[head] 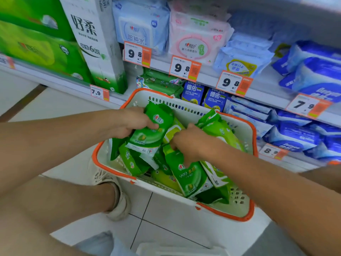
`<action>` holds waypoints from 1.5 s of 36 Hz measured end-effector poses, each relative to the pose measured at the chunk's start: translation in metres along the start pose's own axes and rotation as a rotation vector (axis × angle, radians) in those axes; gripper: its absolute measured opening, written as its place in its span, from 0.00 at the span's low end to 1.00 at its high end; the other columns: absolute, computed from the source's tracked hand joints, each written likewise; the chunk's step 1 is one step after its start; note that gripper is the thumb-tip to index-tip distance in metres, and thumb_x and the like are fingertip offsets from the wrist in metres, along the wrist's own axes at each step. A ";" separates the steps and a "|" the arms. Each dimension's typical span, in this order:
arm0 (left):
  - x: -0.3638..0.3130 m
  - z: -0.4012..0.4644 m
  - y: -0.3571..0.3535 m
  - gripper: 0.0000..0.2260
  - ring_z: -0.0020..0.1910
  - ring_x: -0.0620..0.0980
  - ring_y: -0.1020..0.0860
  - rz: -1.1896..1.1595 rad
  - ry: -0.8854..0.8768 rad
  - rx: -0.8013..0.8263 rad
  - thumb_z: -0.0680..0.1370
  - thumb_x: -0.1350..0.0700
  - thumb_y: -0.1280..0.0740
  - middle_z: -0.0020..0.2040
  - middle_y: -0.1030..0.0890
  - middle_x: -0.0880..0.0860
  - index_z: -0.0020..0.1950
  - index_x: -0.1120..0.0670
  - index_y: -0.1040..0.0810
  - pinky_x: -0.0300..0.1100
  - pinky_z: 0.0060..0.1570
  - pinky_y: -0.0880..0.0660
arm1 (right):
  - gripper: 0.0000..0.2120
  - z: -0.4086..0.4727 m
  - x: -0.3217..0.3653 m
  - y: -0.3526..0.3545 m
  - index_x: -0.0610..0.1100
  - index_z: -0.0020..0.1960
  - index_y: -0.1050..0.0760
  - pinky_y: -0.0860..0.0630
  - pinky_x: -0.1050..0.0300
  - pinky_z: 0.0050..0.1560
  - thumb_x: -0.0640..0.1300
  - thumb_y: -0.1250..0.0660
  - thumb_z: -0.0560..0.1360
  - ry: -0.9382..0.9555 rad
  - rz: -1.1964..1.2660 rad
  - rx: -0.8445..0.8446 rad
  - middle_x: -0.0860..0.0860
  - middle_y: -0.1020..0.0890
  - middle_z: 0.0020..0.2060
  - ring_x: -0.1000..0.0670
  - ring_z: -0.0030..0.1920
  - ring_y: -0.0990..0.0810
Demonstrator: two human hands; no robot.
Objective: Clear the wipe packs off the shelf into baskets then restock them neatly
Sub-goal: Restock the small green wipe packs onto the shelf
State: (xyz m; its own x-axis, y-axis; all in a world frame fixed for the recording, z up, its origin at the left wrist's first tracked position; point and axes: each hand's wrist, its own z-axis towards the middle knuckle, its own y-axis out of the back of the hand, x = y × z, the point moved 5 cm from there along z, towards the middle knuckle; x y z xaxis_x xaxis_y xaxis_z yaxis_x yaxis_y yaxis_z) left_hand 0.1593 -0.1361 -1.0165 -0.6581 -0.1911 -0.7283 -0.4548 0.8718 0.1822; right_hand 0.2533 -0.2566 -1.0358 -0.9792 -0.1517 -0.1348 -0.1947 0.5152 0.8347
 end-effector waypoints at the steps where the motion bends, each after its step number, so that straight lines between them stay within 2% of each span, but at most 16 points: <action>1: 0.001 0.000 0.000 0.15 0.53 0.59 0.17 0.022 0.008 0.002 0.75 0.67 0.29 0.54 0.15 0.58 0.61 0.60 0.21 0.58 0.59 0.23 | 0.33 0.002 0.002 -0.002 0.51 0.63 0.24 0.31 0.48 0.59 0.60 0.20 0.63 -0.010 -0.041 -0.020 0.53 0.20 0.55 0.47 0.58 0.22; 7: -0.001 0.001 -0.006 0.12 0.52 0.57 0.16 0.070 0.006 0.002 0.75 0.66 0.28 0.52 0.15 0.57 0.59 0.59 0.20 0.55 0.56 0.21 | 0.32 -0.006 -0.004 -0.004 0.52 0.61 0.22 0.33 0.46 0.61 0.66 0.23 0.61 0.033 -0.007 0.052 0.53 0.20 0.54 0.47 0.55 0.22; 12: 0.000 -0.001 -0.012 0.14 0.54 0.58 0.17 0.068 0.039 0.025 0.75 0.65 0.27 0.54 0.15 0.57 0.60 0.60 0.20 0.58 0.60 0.23 | 0.36 -0.013 0.017 -0.029 0.45 0.64 0.24 0.36 0.46 0.68 0.65 0.23 0.63 0.058 -0.102 -0.015 0.46 0.24 0.61 0.43 0.64 0.30; 15: -0.004 -0.002 -0.014 0.10 0.56 0.57 0.18 0.022 0.025 0.044 0.77 0.64 0.30 0.55 0.15 0.56 0.58 0.58 0.20 0.57 0.63 0.25 | 0.24 -0.012 0.009 -0.018 0.45 0.57 0.22 0.28 0.53 0.53 0.59 0.23 0.68 0.068 0.113 0.030 0.50 0.21 0.50 0.46 0.53 0.25; 17: -0.010 -0.004 -0.012 0.09 0.56 0.56 0.18 -0.054 0.017 0.040 0.79 0.61 0.32 0.54 0.15 0.56 0.58 0.57 0.20 0.57 0.63 0.25 | 0.17 -0.013 -0.011 -0.002 0.47 0.48 0.25 0.31 0.55 0.42 0.51 0.21 0.69 0.075 0.457 0.033 0.51 0.25 0.42 0.49 0.42 0.27; 20: -0.025 -0.010 -0.003 0.11 0.56 0.56 0.18 -0.182 0.009 0.021 0.81 0.56 0.34 0.53 0.14 0.57 0.61 0.59 0.21 0.56 0.64 0.26 | 0.18 -0.030 -0.059 0.029 0.47 0.41 0.29 0.35 0.57 0.39 0.41 0.19 0.67 0.034 1.060 -0.180 0.49 0.28 0.34 0.51 0.35 0.31; 24: -0.063 -0.024 0.005 0.13 0.53 0.54 0.17 -0.326 -0.091 0.035 0.82 0.53 0.38 0.56 0.15 0.57 0.64 0.54 0.21 0.52 0.59 0.23 | 0.19 -0.062 -0.111 0.074 0.43 0.47 0.30 0.27 0.63 0.28 0.31 0.23 0.65 -0.051 1.562 -0.492 0.52 0.19 0.34 0.57 0.31 0.22; 27: -0.098 -0.041 -0.002 0.17 0.56 0.54 0.17 -0.415 -0.214 0.140 0.83 0.49 0.44 0.58 0.16 0.55 0.64 0.52 0.21 0.50 0.58 0.23 | 0.25 -0.068 -0.129 0.104 0.42 0.53 0.28 0.24 0.64 0.37 0.30 0.20 0.62 -0.119 1.502 -0.708 0.45 0.20 0.41 0.56 0.36 0.20; 30: -0.129 -0.055 -0.007 0.23 0.60 0.56 0.19 -0.472 -0.327 0.223 0.83 0.42 0.47 0.61 0.18 0.57 0.65 0.53 0.21 0.52 0.62 0.25 | 0.30 -0.073 -0.140 0.126 0.45 0.55 0.26 0.25 0.67 0.41 0.33 0.17 0.59 -0.164 1.470 -0.908 0.48 0.22 0.40 0.58 0.39 0.22; 32: -0.143 -0.064 -0.006 0.24 0.62 0.56 0.20 -0.485 -0.369 0.268 0.82 0.41 0.46 0.62 0.19 0.57 0.67 0.54 0.23 0.52 0.62 0.24 | 0.32 -0.080 -0.144 0.135 0.45 0.56 0.26 0.22 0.61 0.48 0.37 0.16 0.56 -0.175 1.512 -1.004 0.47 0.19 0.43 0.55 0.44 0.19; 36: -0.154 -0.072 -0.006 0.20 0.61 0.57 0.19 -0.320 -0.490 0.328 0.72 0.59 0.27 0.61 0.18 0.58 0.65 0.56 0.21 0.51 0.62 0.23 | 0.38 -0.094 -0.148 0.144 0.45 0.58 0.26 0.21 0.45 0.60 0.47 0.18 0.50 -0.214 1.547 -1.136 0.45 0.16 0.49 0.56 0.48 0.17; 42: -0.160 -0.078 -0.006 0.26 0.59 0.57 0.19 -0.242 -0.568 0.254 0.70 0.76 0.31 0.59 0.17 0.59 0.66 0.59 0.24 0.55 0.65 0.26 | 0.38 -0.097 -0.135 0.148 0.48 0.67 0.31 0.19 0.60 0.45 0.43 0.17 0.61 -0.259 1.689 -1.281 0.46 0.18 0.55 0.57 0.48 0.16; 45: -0.178 -0.082 -0.006 0.31 0.54 0.60 0.17 -0.386 -0.598 0.188 0.63 0.75 0.30 0.55 0.16 0.61 0.66 0.62 0.27 0.56 0.57 0.21 | 0.40 -0.083 -0.111 0.152 0.53 0.72 0.34 0.20 0.50 0.57 0.61 0.22 0.65 -0.196 1.885 -1.205 0.51 0.17 0.60 0.54 0.56 0.16; 47: -0.195 -0.085 0.001 0.32 0.45 0.60 0.16 -0.492 -0.618 0.114 0.60 0.71 0.34 0.49 0.16 0.61 0.64 0.62 0.28 0.53 0.47 0.19 | 0.36 -0.076 -0.096 0.163 0.51 0.71 0.29 0.23 0.45 0.64 0.61 0.25 0.66 -0.058 2.010 -1.070 0.51 0.16 0.60 0.49 0.60 0.17; 51: -0.246 -0.091 0.024 0.23 0.44 0.57 0.19 -0.605 -0.714 0.021 0.71 0.71 0.40 0.51 0.18 0.65 0.66 0.59 0.30 0.50 0.44 0.20 | 0.18 -0.092 -0.107 0.210 0.44 0.59 0.21 0.17 0.51 0.52 0.45 0.30 0.70 0.074 1.962 -1.020 0.46 0.13 0.51 0.48 0.49 0.14; 54: -0.288 -0.088 0.054 0.18 0.43 0.43 0.21 -0.455 -0.930 -0.240 0.80 0.60 0.36 0.49 0.21 0.51 0.70 0.56 0.32 0.30 0.38 0.23 | 0.18 -0.099 -0.147 0.252 0.39 0.58 0.19 0.16 0.50 0.46 0.45 0.30 0.70 0.086 2.020 -1.056 0.40 0.14 0.50 0.45 0.46 0.13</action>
State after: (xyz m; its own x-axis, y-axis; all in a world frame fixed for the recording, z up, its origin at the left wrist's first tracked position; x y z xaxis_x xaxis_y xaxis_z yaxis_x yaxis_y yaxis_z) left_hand 0.2715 -0.0734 -0.7386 0.2750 0.0317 -0.9609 -0.7162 0.6735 -0.1827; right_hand 0.3536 -0.1874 -0.7528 0.2074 -0.2187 0.9535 0.8290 -0.4782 -0.2900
